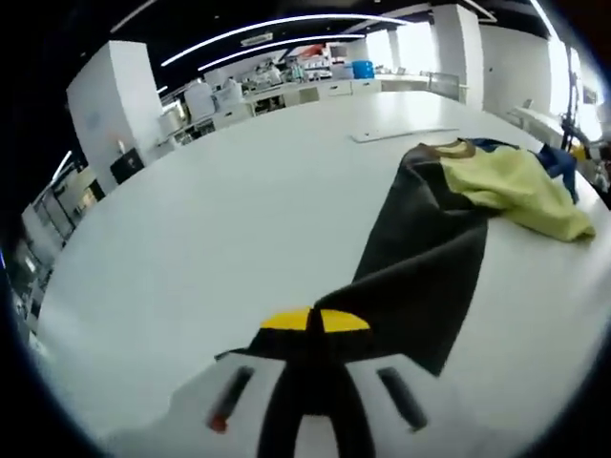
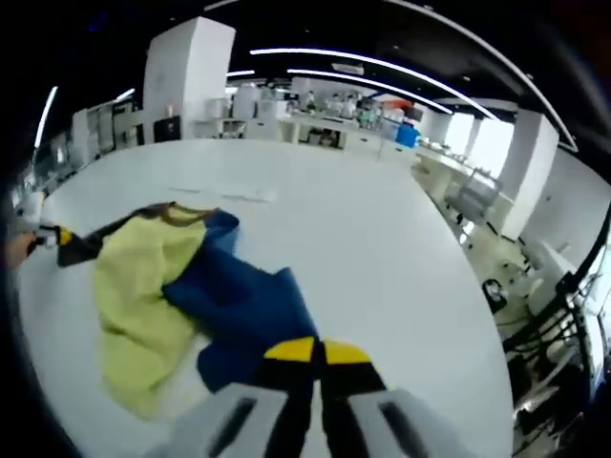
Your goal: Fold the garment on the visible template until the final outline fits inside the template.
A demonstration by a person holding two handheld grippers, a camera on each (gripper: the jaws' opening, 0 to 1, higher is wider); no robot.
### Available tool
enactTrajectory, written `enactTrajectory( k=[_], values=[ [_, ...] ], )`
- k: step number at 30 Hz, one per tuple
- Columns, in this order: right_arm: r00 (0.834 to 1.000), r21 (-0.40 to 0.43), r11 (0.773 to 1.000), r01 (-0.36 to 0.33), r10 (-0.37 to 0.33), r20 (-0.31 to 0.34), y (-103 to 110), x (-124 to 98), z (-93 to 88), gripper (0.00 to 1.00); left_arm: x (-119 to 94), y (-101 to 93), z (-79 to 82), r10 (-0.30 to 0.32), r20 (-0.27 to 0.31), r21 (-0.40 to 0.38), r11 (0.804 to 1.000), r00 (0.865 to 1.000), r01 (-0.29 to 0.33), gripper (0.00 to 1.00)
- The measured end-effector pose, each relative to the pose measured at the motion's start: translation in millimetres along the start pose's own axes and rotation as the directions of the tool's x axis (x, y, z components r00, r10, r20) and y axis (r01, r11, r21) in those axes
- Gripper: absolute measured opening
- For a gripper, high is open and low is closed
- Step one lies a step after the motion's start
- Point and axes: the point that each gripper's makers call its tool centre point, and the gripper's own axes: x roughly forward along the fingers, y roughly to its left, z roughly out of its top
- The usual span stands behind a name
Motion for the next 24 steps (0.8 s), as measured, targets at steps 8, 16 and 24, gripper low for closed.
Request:
enactTrajectory(
  k=[8, 16, 24],
  values=[
    [0.997, -0.009, 0.998, 0.055, -0.055, -0.048, -22.4, 6.1, -16.6, 0.00, 10.8, 19.1, -1.9, 0.037, -0.021, 0.052, 0.998, 0.999, -0.036, 0.00],
    [0.997, -0.036, 0.998, 0.057, -0.059, -0.056, -33.0, 12.9, -26.6, 0.00, 15.3, 34.2, 5.1, 0.056, -0.035, 0.126, 0.991, 0.998, -0.051, 0.00],
    [0.989, -0.048, 0.995, 0.093, -0.098, -0.113, -57.1, 18.7, -41.0, 0.00, 24.3, 49.2, 7.9, 0.061, -0.062, 0.134, 0.990, 0.996, -0.052, 0.00]
  ],
)
